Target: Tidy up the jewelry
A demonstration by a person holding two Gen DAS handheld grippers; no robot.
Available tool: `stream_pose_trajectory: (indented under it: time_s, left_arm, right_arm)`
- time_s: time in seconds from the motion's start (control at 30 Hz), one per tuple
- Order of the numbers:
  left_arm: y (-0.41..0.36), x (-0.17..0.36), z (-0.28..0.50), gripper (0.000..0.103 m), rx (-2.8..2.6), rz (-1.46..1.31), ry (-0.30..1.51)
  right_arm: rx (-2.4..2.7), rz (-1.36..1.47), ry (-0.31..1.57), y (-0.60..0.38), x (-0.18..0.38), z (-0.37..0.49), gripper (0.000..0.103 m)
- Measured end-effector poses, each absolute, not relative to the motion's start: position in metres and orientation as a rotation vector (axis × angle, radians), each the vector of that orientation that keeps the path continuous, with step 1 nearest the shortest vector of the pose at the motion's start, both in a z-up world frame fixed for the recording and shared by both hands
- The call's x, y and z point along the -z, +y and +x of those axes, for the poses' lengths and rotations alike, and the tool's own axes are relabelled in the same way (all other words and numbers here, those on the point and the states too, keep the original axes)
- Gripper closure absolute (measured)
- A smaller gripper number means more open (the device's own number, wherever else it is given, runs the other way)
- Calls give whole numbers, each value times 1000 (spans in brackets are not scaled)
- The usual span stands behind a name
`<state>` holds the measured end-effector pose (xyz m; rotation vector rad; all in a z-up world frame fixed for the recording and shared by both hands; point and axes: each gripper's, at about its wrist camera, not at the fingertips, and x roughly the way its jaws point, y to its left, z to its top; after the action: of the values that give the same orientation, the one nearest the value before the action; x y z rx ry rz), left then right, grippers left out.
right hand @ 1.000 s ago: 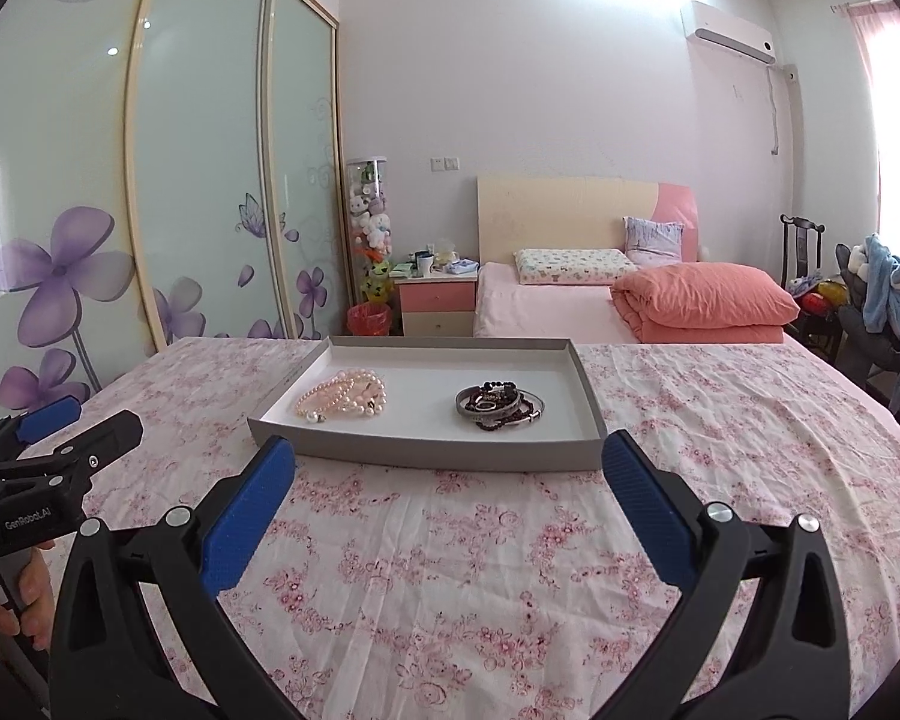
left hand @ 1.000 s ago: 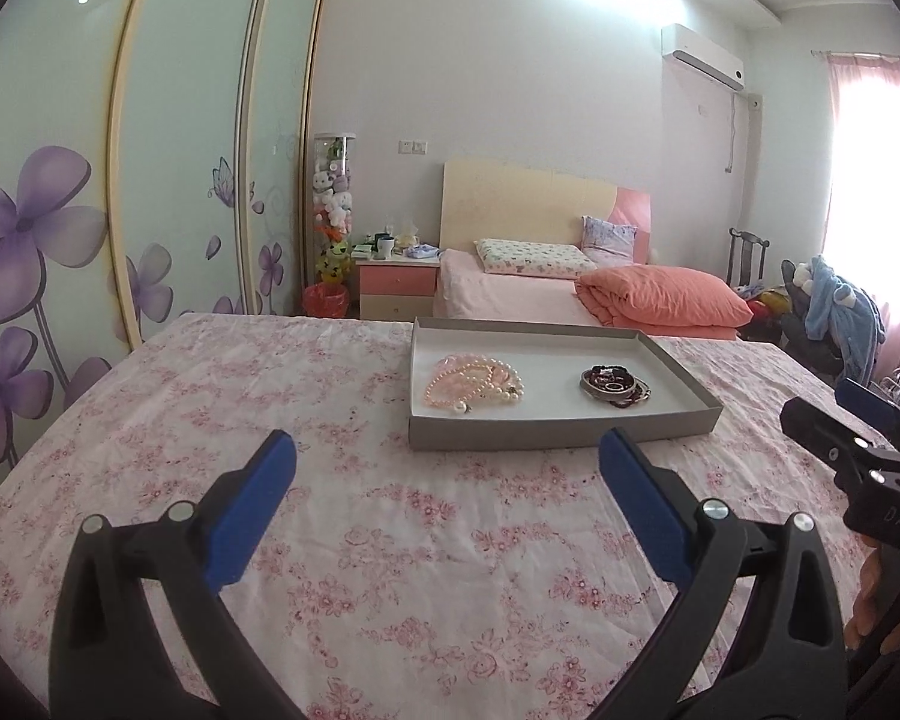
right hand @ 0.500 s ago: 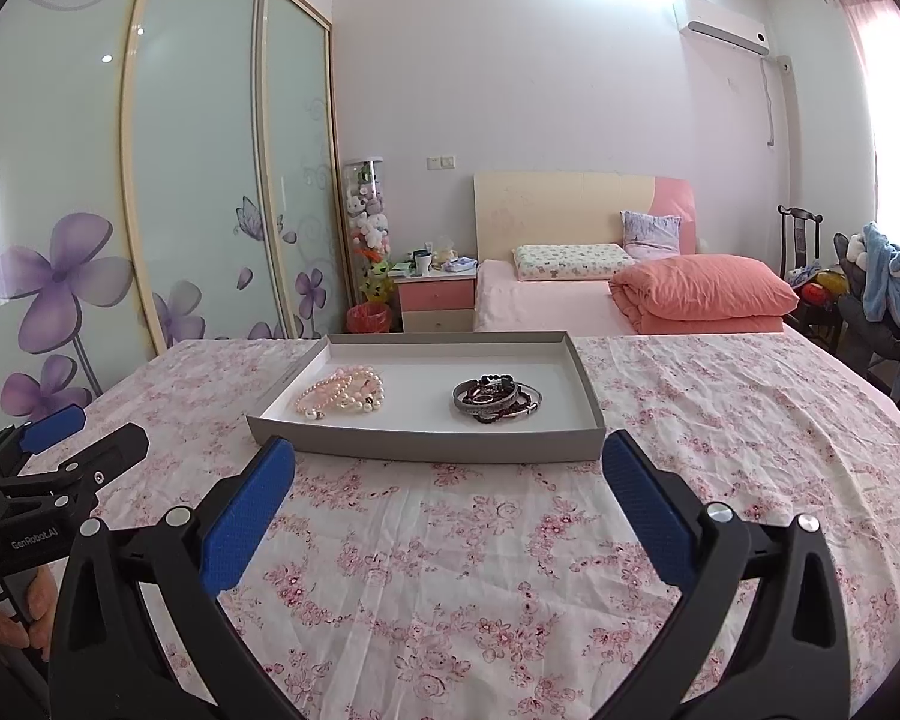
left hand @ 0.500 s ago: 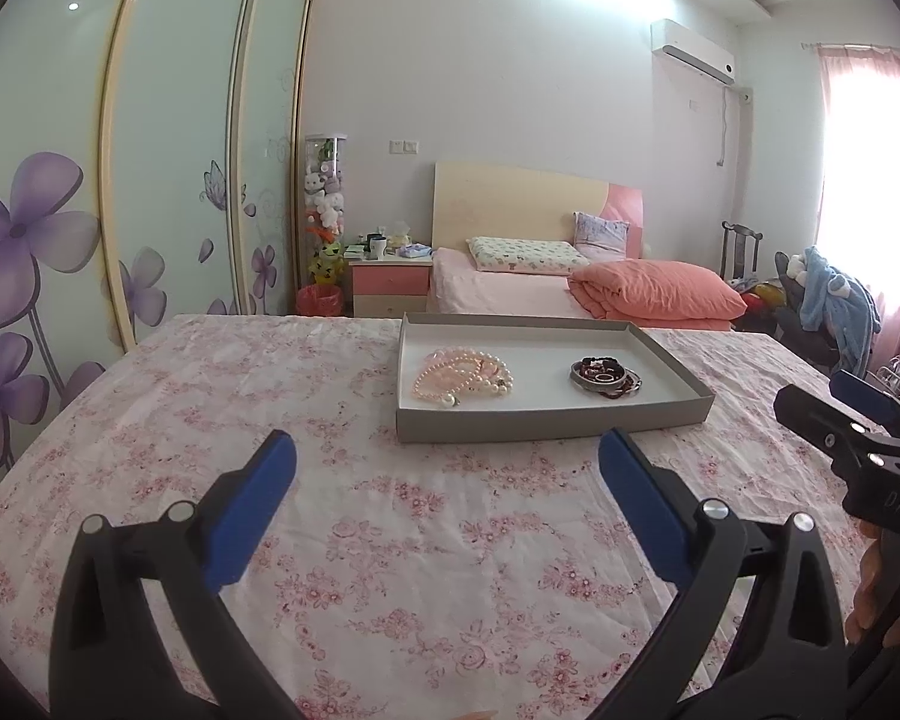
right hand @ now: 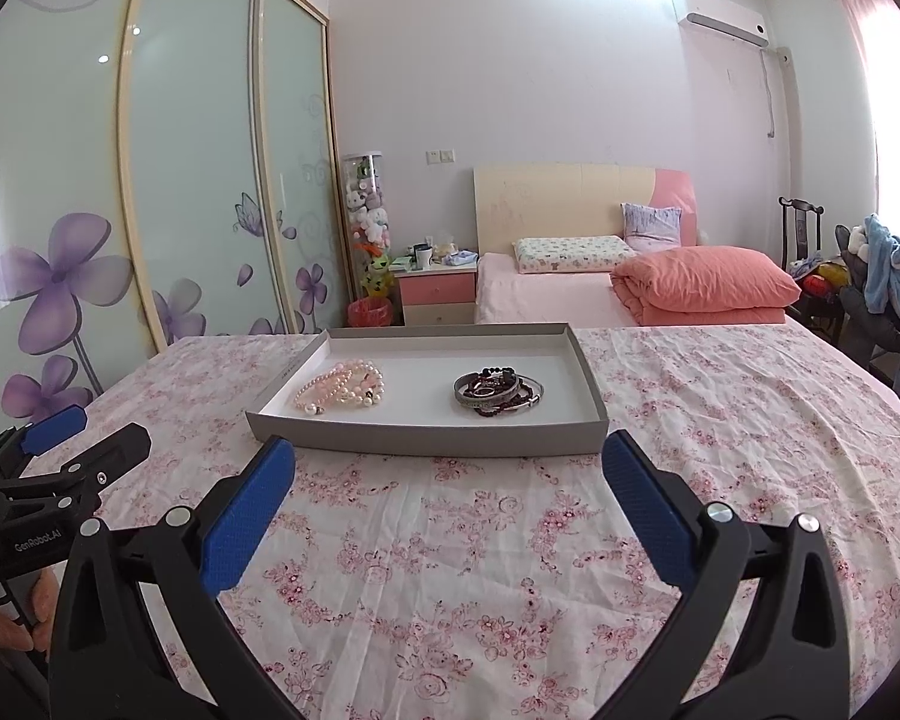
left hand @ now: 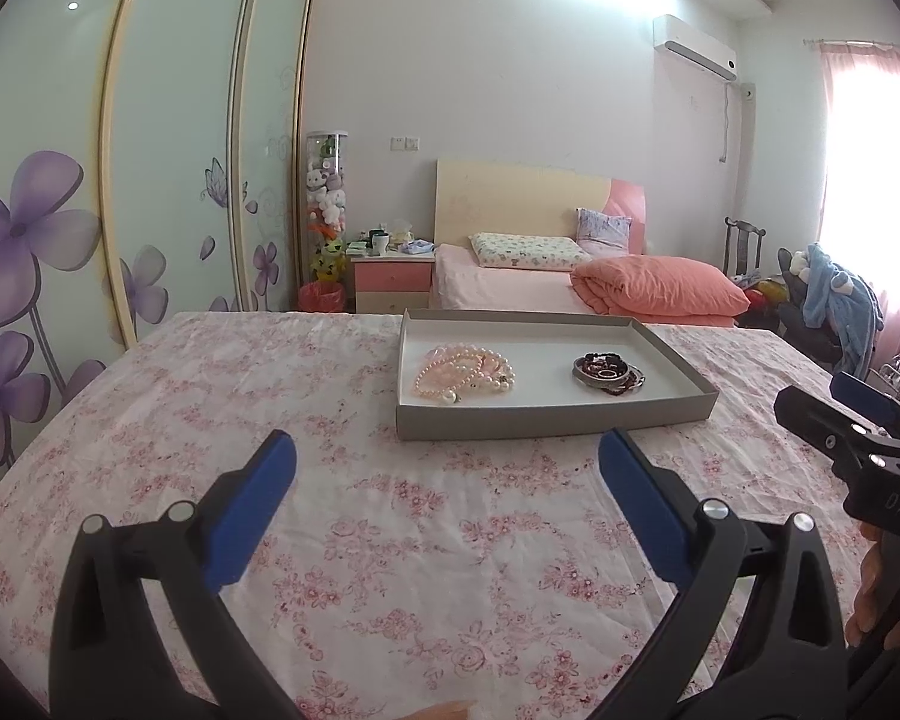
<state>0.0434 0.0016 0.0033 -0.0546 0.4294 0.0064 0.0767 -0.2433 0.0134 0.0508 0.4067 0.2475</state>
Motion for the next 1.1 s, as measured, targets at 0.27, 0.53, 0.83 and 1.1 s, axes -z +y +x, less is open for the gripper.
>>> stream_pose_trajectory:
  time_s: [0.27,0.53,0.83,1.1]
  left_arm:
    - [2,-3,44,4,-6,-56,430]
    - [4,1,45,4,-8,-56,440]
    - [3,3,45,4,-5,-55,443]
    - [2,2,46,4,-4,-54,444]
  right_arm:
    - [-248,54,411,-242,-12,77,2]
    - [-249,56,412,-242,-11,76,2]
    - [-248,56,413,-242,-11,76,2]
    - [-249,58,418,-242,-9,76,2]
